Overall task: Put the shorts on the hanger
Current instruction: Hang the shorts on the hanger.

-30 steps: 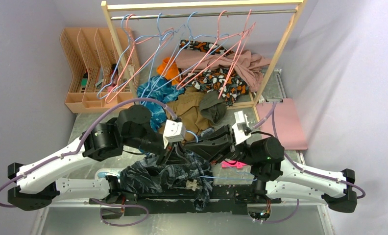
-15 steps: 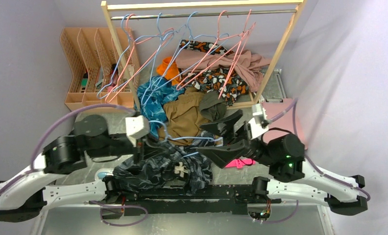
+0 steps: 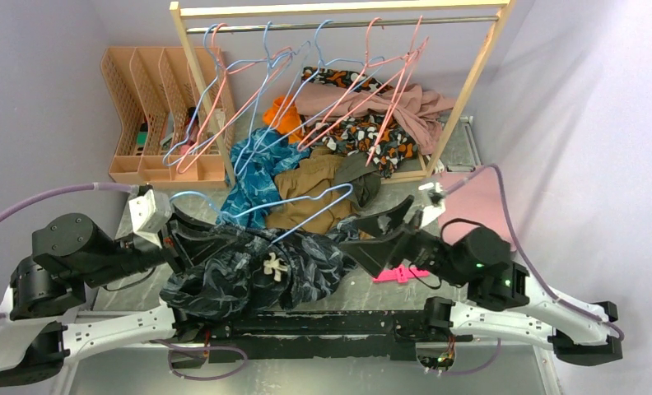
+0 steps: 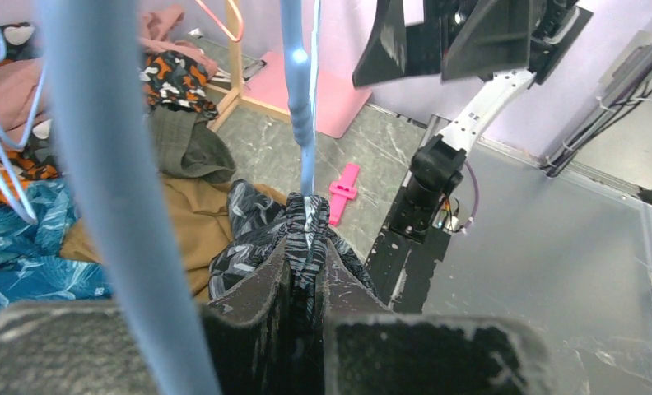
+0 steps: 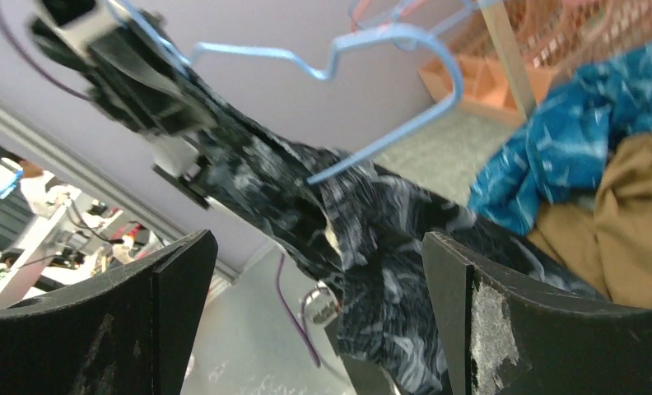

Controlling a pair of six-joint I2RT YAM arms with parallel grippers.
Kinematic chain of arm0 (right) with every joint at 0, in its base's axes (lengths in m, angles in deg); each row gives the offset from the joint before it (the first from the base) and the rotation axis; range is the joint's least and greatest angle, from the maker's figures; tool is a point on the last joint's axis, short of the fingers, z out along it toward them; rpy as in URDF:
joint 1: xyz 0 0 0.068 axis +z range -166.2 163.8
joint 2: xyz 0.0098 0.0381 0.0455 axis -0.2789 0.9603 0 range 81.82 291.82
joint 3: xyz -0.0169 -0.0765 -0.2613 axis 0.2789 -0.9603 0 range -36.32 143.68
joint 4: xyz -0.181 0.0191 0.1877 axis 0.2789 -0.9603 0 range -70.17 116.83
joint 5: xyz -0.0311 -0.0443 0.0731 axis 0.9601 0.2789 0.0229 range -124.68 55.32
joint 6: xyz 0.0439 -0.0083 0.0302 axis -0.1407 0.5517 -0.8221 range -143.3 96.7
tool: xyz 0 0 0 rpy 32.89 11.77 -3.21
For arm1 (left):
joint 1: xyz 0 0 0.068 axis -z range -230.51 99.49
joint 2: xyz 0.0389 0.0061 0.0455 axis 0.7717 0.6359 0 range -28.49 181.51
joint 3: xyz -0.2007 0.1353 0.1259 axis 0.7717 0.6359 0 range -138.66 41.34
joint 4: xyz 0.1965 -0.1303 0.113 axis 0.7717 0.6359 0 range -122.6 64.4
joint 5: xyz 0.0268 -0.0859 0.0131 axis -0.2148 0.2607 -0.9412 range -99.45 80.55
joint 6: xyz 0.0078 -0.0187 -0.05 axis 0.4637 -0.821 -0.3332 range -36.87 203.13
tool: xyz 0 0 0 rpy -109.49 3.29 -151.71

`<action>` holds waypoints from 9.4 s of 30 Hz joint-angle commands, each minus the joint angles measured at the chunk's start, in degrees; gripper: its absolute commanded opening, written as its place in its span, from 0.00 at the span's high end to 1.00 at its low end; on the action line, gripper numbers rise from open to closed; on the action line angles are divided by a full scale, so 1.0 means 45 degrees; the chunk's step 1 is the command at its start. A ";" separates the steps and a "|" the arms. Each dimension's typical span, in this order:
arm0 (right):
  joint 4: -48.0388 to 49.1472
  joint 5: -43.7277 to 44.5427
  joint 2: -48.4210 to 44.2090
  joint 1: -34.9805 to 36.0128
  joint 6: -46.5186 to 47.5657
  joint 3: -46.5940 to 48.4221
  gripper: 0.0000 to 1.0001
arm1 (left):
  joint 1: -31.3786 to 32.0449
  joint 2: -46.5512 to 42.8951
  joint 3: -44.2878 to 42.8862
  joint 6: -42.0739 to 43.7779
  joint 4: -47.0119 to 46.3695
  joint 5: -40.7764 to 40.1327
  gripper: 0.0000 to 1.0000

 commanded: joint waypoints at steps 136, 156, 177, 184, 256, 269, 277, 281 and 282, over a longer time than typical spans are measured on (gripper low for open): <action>-0.7791 0.3299 0.8997 0.0965 0.0229 1.1952 1.00 | -0.0061 0.2164 0.1608 -0.0047 -0.2041 0.2555 0.93; -0.9156 0.1814 0.7276 0.0976 0.2548 1.1694 0.29 | -0.0061 -0.0150 0.1386 -0.0404 -0.1479 0.1733 0.93; -0.8434 0.3285 0.7366 0.0980 0.0470 0.9114 0.32 | -0.0061 -0.0781 0.2206 -0.0824 -0.2275 -0.0878 0.93; -0.9918 0.4852 0.8689 0.0975 -0.0315 0.9807 0.35 | -0.0061 -0.0238 0.2102 -0.0863 -0.2386 -0.0641 0.93; -0.7956 -0.2249 0.8021 0.0996 0.3652 1.1530 0.39 | -0.0056 -0.0959 0.5056 -0.1594 -0.5313 0.4002 0.93; -0.7623 -0.3826 0.9508 0.0996 0.4326 1.0697 0.41 | -0.0060 -0.0517 0.4951 -0.1668 -0.5204 0.4656 0.93; -0.6984 -0.3545 0.9445 0.0986 0.4265 0.9800 0.79 | -0.0061 -0.0241 0.4365 -0.1435 -0.4726 0.4403 0.93; -0.6130 -0.3200 0.8900 0.0996 0.4082 0.8998 1.00 | -0.0061 -0.0356 0.4162 -0.1462 -0.4361 0.4045 0.82; -0.5997 -0.3104 0.8772 0.0996 0.4042 0.8849 1.00 | -0.0061 -0.0431 0.4125 -0.1468 -0.4267 0.3962 0.79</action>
